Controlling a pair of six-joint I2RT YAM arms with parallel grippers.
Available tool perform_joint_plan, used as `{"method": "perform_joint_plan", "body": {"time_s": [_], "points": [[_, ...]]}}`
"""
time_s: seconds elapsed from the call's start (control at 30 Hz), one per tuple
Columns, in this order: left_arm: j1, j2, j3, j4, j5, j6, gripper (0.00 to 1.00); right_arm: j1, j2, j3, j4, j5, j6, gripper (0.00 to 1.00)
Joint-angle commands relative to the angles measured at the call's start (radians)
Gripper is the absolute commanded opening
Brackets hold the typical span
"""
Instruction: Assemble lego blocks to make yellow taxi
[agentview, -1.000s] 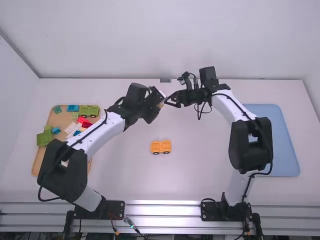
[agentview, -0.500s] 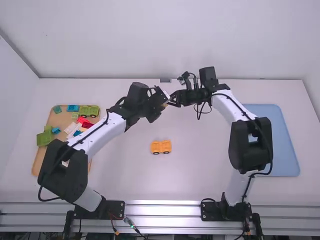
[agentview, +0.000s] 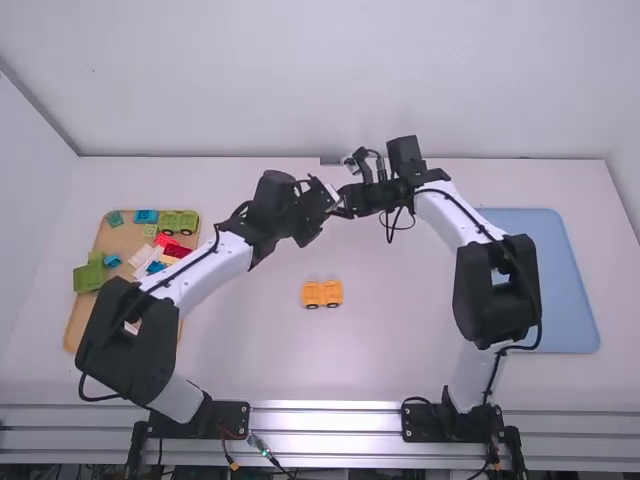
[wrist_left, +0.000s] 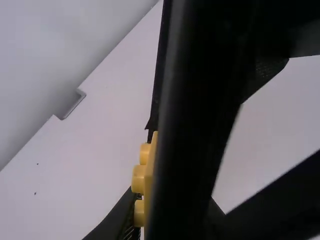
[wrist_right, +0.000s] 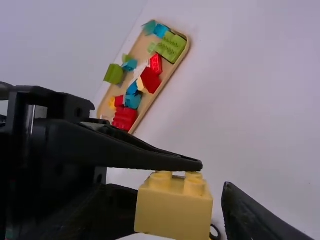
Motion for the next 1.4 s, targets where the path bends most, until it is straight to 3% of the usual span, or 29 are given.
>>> {"method": "perform_joint_plan", "body": {"time_s": [0.0,0.3,0.87,0.93,0.97,1.0,1.03,1.07,1.13,1.37], "points": [[-0.005,-0.015,-0.016,0.025,-0.010,-0.014,0.02,-0.004,0.014,-0.002,-0.006,0.008,0.013,0.59],[-0.005,-0.015,-0.032,0.061,-0.016,-0.022,0.02,-0.003,0.014,-0.002,-0.021,0.007,0.010,0.43],[-0.005,-0.015,-0.032,0.071,-0.016,-0.022,0.13,-0.003,0.014,-0.002,-0.023,0.057,0.023,0.30],[-0.005,-0.015,-0.032,0.071,-0.016,-0.022,0.21,-0.003,0.014,-0.002,-0.020,0.074,0.032,0.29],[-0.005,-0.015,-0.032,0.071,-0.016,-0.027,0.30,-0.003,0.014,-0.002,-0.019,0.078,0.032,0.29],[-0.004,-0.015,-0.032,0.074,-0.016,-0.037,0.52,-0.003,0.014,-0.002,-0.013,0.077,0.031,0.28],[-0.003,-0.015,-0.032,0.073,-0.015,-0.037,0.58,-0.003,0.014,-0.002,-0.011,0.077,0.029,0.28],[-0.004,-0.015,-0.032,0.074,-0.016,-0.035,0.80,-0.004,0.014,-0.002,-0.003,0.079,0.029,0.28],[-0.004,-0.015,-0.032,0.077,-0.019,-0.033,0.99,-0.005,0.014,-0.002,0.013,0.098,0.033,0.28],[0.000,-0.038,-0.032,0.000,0.011,-0.080,0.99,-0.014,0.014,0.000,0.056,0.229,-0.019,0.32]]}}
